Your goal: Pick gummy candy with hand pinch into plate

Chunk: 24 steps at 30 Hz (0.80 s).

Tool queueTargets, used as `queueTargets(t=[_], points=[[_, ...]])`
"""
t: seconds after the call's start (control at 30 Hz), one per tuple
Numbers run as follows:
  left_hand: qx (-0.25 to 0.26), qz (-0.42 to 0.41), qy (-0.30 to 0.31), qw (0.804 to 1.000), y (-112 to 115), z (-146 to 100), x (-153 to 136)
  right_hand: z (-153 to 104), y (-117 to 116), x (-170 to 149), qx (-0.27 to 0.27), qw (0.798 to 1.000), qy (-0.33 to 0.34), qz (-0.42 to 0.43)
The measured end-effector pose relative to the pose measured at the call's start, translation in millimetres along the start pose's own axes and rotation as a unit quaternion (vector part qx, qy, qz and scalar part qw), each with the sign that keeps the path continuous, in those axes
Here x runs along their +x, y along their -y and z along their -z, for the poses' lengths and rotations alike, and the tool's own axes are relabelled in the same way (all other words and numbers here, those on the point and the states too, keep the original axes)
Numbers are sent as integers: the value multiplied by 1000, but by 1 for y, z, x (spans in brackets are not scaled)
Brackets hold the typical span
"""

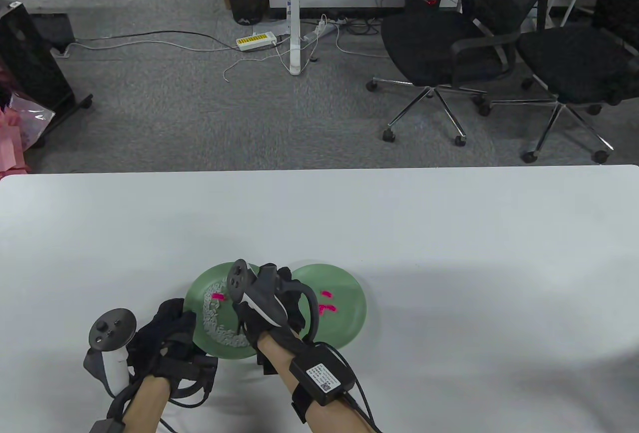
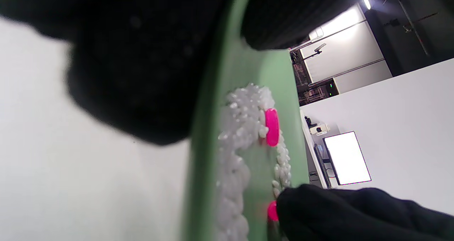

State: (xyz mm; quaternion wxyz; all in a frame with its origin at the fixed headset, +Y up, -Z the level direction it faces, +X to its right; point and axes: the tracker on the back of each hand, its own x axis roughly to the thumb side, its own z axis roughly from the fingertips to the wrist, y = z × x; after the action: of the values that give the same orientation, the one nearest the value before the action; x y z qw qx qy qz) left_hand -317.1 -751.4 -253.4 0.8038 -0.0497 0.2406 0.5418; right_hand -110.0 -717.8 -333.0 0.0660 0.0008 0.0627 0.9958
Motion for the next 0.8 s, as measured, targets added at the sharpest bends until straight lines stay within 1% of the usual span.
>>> queueTargets(t=[0.27, 0.37, 0.5, 0.57, 0.63, 0.7, 0.8], points=[[-2, 3, -5, 1000, 0, 2, -3, 2, -2, -4, 12, 1000, 7, 24], [-3, 4, -8, 1000, 2, 2, -4, 2, -1, -9, 24, 998, 12, 52], [0, 12, -16, 1000, 3, 2, -6, 2, 6, -21, 4, 995, 15, 98], [-1, 13, -18, 1000, 3, 2, -8, 5, 16, -35, -14, 992, 9, 129], [1, 13, -20, 1000, 2, 2, -8, 7, 25, -50, -31, 990, -3, 140], [1, 8, -22, 1000, 1, 3, -9, 13, 32, -76, -50, 987, -29, 152], [1, 2, -23, 1000, 0, 4, -9, 23, 31, -109, -41, 985, -71, 153]])
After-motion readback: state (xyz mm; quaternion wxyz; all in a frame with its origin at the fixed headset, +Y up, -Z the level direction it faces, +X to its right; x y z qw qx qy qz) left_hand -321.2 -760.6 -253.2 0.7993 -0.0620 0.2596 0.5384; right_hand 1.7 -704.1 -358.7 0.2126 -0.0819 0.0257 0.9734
